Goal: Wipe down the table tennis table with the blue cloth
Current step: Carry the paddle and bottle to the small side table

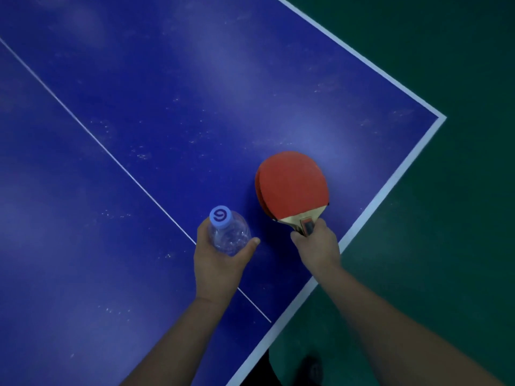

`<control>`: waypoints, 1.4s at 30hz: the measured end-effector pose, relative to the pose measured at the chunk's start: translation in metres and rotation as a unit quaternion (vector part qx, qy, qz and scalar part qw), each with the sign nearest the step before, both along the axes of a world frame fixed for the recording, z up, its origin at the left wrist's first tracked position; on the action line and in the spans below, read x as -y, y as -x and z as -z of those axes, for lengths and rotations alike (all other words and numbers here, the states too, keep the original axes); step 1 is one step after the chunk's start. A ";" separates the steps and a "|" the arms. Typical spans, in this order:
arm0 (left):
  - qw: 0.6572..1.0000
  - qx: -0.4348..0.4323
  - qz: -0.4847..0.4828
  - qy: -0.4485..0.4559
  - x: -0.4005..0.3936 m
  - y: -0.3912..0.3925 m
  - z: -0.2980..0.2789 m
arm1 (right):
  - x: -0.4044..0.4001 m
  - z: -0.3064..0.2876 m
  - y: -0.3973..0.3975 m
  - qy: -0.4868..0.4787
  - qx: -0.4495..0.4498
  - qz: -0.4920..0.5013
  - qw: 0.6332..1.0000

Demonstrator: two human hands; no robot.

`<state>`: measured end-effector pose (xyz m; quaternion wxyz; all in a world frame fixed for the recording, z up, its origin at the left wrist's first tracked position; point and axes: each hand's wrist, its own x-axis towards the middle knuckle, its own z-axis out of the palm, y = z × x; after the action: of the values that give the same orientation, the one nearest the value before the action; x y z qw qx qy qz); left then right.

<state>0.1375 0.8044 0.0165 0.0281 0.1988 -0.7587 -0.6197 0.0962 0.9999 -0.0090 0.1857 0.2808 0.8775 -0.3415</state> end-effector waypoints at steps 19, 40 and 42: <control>0.892 -0.036 0.450 -0.008 -0.283 -0.207 -0.032 | -0.239 -0.048 -0.416 0.006 -0.038 0.377 0.926; 0.609 0.000 0.793 -0.003 -0.659 -0.622 -0.041 | -0.394 -0.052 -0.897 -0.028 0.013 0.767 0.641; 0.595 0.004 0.803 0.004 -0.699 -0.648 -0.038 | -0.420 -0.050 -0.922 -0.031 0.011 0.784 0.620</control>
<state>0.7852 1.5033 0.0541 -0.4836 -0.4886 -0.6140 -0.3878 1.0184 1.4195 0.0409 -0.1511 0.8715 0.3326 -0.3271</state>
